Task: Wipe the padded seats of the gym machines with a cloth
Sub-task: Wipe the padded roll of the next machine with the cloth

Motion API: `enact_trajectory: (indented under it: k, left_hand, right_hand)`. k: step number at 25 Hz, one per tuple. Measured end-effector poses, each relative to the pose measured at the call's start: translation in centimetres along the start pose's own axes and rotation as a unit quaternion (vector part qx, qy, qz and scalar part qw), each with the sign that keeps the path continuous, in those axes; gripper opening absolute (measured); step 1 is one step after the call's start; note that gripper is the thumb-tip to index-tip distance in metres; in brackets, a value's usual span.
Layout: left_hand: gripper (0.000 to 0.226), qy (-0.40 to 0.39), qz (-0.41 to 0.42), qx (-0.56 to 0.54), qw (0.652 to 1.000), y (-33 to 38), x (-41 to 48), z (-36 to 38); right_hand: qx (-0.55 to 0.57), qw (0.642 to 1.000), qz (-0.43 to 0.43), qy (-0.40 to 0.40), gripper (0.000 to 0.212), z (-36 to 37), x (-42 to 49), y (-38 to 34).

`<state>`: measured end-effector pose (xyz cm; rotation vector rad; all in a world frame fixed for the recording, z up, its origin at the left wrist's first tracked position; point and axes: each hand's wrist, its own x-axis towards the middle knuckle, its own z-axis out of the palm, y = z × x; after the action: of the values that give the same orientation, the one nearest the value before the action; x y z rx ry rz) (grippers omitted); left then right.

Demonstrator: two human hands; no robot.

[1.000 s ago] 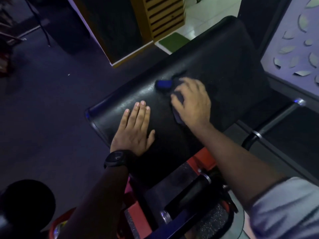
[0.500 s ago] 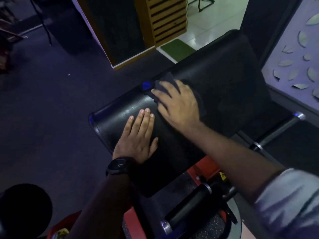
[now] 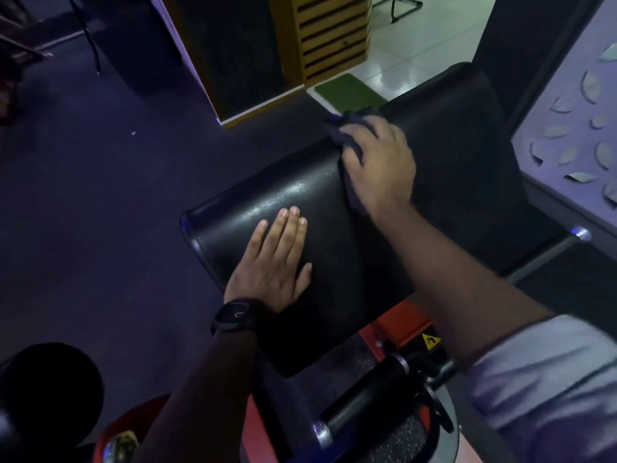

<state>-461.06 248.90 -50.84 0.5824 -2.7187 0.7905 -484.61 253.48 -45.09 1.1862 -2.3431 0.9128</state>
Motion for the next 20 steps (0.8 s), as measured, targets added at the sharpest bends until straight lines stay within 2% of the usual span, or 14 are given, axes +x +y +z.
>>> enact_trajectory:
  k: [1,4,5,6,7,8,9,10,13,14,15,17,18,20]
  left_hand:
    - [0.072,0.000,0.001,-0.002,1.000,0.0,0.0,0.0]
    - [0.072,0.001,0.000,-0.002,1.000,0.0,0.0,0.0]
    - [0.072,-0.002,-0.002,-0.003,1.000,0.1,0.1,-0.1]
    - [0.072,-0.004,-0.002,-0.004,1.000,0.0,0.1,-0.1]
    - [0.072,-0.004,0.001,-0.002,1.000,0.0,0.0,-0.1]
    - [0.072,-0.005,0.004,0.002,1.000,-0.1,0.0,0.0]
    - [0.073,-0.005,0.004,0.006,1.000,-0.1,0.0,-0.1]
    - [0.073,-0.004,0.003,0.005,1.000,-0.1,-0.1,-0.1]
    - [0.072,-0.001,0.002,0.002,1.000,0.0,0.1,-0.1]
    - [0.072,0.000,0.001,0.003,1.000,-0.1,0.1,-0.1]
    - [0.072,-0.001,0.000,0.000,1.000,-0.1,0.1,-0.2]
    - [0.072,-0.003,0.002,-0.001,1.000,0.0,0.0,-0.1]
    - [0.073,-0.002,0.001,0.002,1.000,0.0,0.0,-0.1]
    - [0.073,-0.005,0.002,0.000,1.000,0.0,0.0,0.0]
  right_hand:
    - [-0.007,0.999,0.040,0.002,0.034,0.7,-0.9,-1.4]
    - [-0.051,0.961,-0.272,-0.014,0.036,1.1,-2.0,-1.3]
    - [-0.054,0.948,-0.311,-0.035,0.037,0.3,-0.7,0.4]
    - [-0.047,0.965,-0.255,-0.022,0.037,-0.1,0.4,1.8]
    - [-0.031,0.991,-0.128,-0.003,0.038,-0.4,0.9,2.2]
    - [-0.006,0.999,0.035,0.024,0.039,-0.1,0.4,1.9]
    - [-0.001,0.991,0.131,0.041,0.040,0.6,-0.7,0.6]
    - [-0.030,0.991,0.122,0.048,0.041,1.4,-1.8,-1.0]
    - [-0.061,0.980,-0.187,-0.006,0.040,0.6,-2.4,1.0]
    - [-0.062,0.980,-0.187,0.003,0.041,0.0,-1.3,2.4]
    - [-0.049,0.993,-0.108,0.013,0.041,-0.2,-0.7,2.9]
    - [0.007,0.986,0.156,0.055,0.041,0.6,-1.7,1.3]
    - [-0.005,0.981,0.181,0.069,0.041,1.3,-2.7,-0.5]
    - [-0.049,0.997,0.001,0.052,0.041,1.7,-4.1,-0.4]
